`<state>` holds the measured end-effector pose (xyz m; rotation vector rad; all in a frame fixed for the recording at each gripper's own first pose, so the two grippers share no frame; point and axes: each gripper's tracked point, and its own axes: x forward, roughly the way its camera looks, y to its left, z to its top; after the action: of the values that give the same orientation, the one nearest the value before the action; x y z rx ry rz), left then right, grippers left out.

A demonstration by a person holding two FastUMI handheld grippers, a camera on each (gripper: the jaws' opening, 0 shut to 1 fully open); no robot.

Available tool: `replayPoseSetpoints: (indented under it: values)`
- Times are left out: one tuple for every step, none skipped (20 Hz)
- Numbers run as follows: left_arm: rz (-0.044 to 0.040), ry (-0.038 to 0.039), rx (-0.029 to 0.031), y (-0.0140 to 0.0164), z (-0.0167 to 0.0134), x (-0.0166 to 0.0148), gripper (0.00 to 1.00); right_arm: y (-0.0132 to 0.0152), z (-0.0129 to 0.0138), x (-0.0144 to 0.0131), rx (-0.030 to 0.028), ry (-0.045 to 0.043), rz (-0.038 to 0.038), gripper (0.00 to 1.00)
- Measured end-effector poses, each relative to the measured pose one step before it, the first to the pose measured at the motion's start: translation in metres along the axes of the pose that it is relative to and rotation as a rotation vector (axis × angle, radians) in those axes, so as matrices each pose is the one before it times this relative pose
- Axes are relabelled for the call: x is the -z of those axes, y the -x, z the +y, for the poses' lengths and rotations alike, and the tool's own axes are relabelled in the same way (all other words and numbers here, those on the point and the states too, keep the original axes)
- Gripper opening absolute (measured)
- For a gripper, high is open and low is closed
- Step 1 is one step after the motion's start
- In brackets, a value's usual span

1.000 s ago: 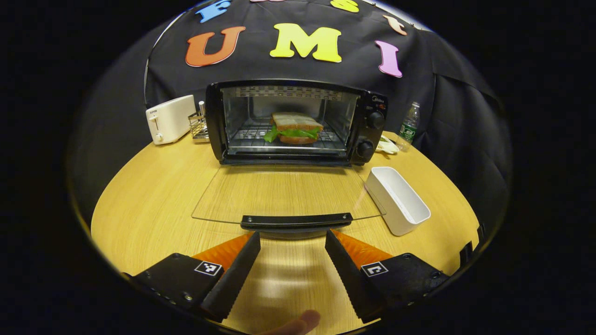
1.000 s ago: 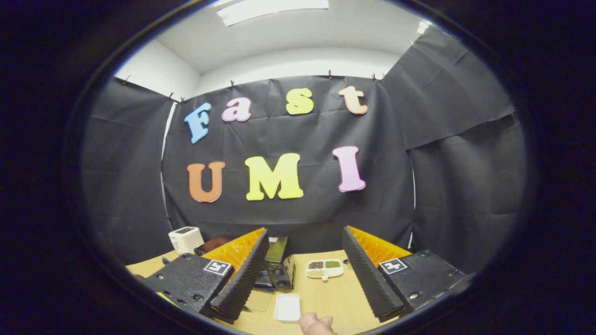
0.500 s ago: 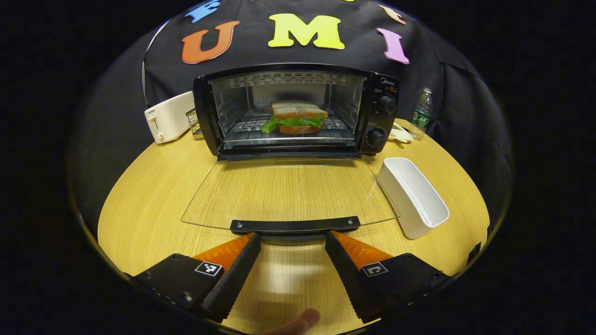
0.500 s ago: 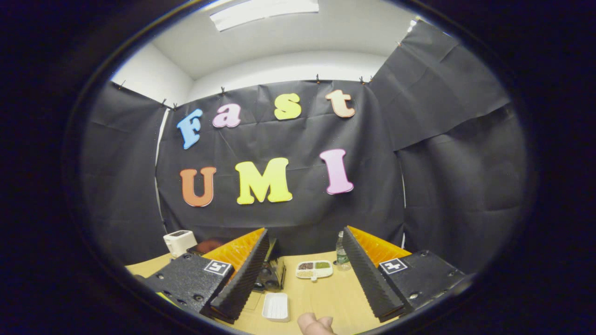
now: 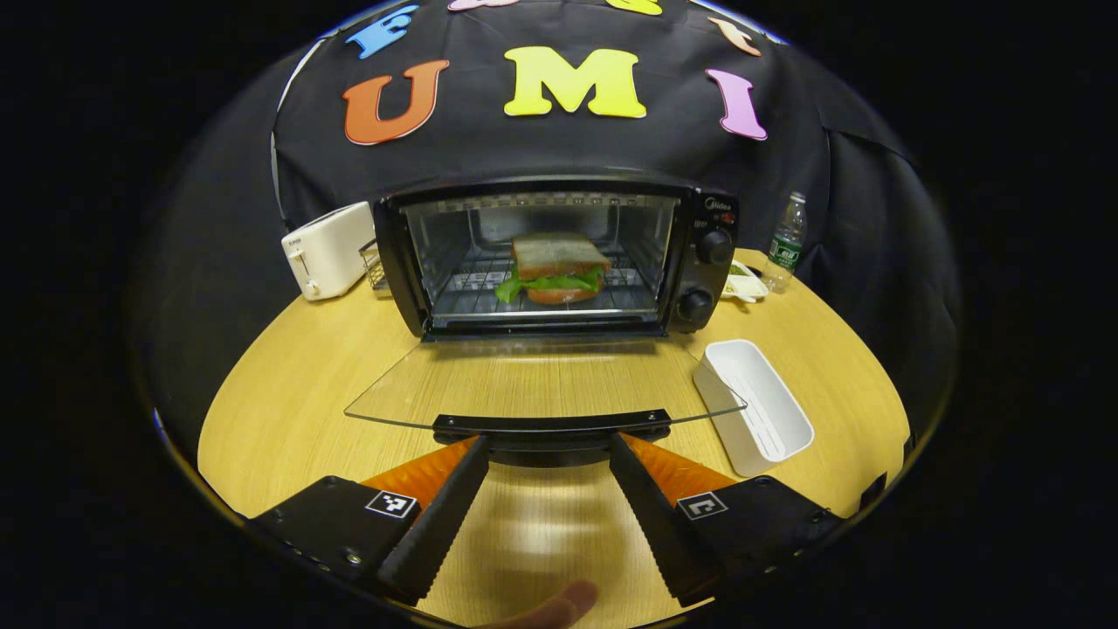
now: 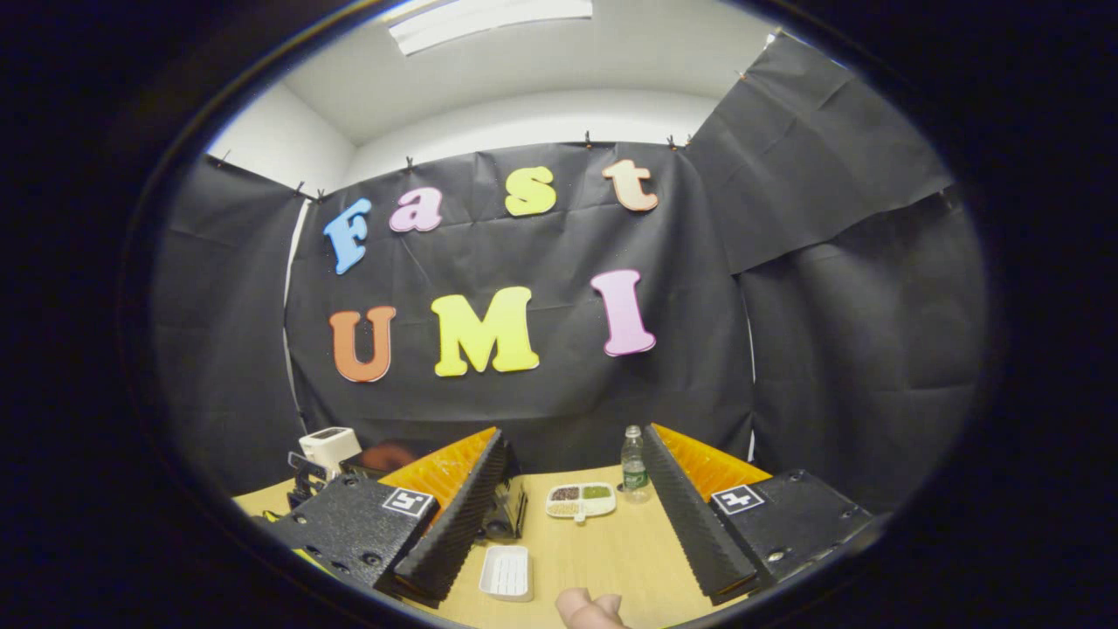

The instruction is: Open the electric oven with the left hand, put the food in, and close the electric oven.

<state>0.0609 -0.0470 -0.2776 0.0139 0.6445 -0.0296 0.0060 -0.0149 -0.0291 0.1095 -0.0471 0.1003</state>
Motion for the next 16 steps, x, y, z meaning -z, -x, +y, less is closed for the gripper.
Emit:
replayPoseSetpoints:
  values:
    - [-0.02105,0.00001,-0.00181,0.00167,-0.00038,-0.00947,0.93,-0.00227,-0.00153,-0.00024,0.00121,-0.00193,0.00082,1.00]
    - [-0.02166,0.00012,-0.00291,0.00103,0.00036,-0.01008,0.93,-0.00098,-0.00213,-0.00005,0.00515,-0.00049,-0.00074,1.00]
    - [-0.02905,-0.00355,-0.00097,0.00066,-0.00012,-0.01170,0.93,-0.00214,-0.00169,0.00068,0.00517,-0.00067,-0.00082,1.00]
    - [-0.02001,-0.00770,-0.00191,-0.00015,0.00055,-0.00965,0.93,-0.00075,-0.00120,0.00084,0.00259,-0.00031,0.00162,1.00]
    - [-0.01453,0.00152,-0.00262,0.00064,0.00045,-0.00880,0.93,0.00025,-0.00136,0.00154,0.00076,0.00065,0.00277,1.00]
    - [-0.02054,-0.00140,-0.00410,-0.00135,0.00065,-0.01037,0.94,-0.00078,-0.00198,0.00047,0.00160,0.00111,0.00021,1.00]
    - [-0.03289,-0.00480,-0.00346,-0.00265,0.00148,-0.01240,0.95,-0.00099,-0.00166,0.00072,0.00465,0.00099,0.00136,0.90]
    - [-0.03176,-0.00340,-0.00358,-0.00229,0.00038,-0.01270,0.96,-0.00061,-0.00274,0.00050,0.00425,-0.00020,0.00206,1.00]
    - [-0.00664,0.00161,-0.00150,-0.00528,0.00080,-0.00627,0.96,-0.00074,-0.00162,0.00136,0.00282,-0.00157,0.00322,1.00]
    - [-0.00804,0.00532,-0.00145,-0.00519,0.00099,-0.00600,0.96,-0.00034,-0.00191,0.00139,0.00235,-0.00274,0.00467,1.00]
    - [-0.00955,0.00533,-0.00059,-0.00608,0.00081,-0.00644,0.97,0.00011,-0.00217,0.00151,0.00338,-0.00316,0.00442,1.00]
    - [-0.00292,0.00909,-0.00014,-0.00530,0.00066,-0.00261,0.96,-0.00114,-0.00300,0.00140,0.00464,-0.00103,0.00434,1.00]
    - [-0.00248,0.01354,-0.00154,-0.00877,0.00222,-0.00397,0.96,0.00013,-0.00302,0.00165,0.00554,0.00061,0.00376,1.00]
    - [-0.00380,0.00663,-0.00087,-0.00897,0.00227,-0.00438,0.97,0.00075,-0.00399,0.00168,0.00693,0.00176,0.00503,1.00]
    - [-0.00586,0.00567,-0.00822,-0.00859,0.00401,-0.00387,0.96,0.00065,-0.00302,0.00109,0.00708,0.00050,0.00234,1.00]
    - [0.00322,0.00341,-0.01059,-0.00722,0.00476,0.00008,0.96,0.00153,-0.00443,0.00127,0.00887,-0.00285,0.00399,0.90]
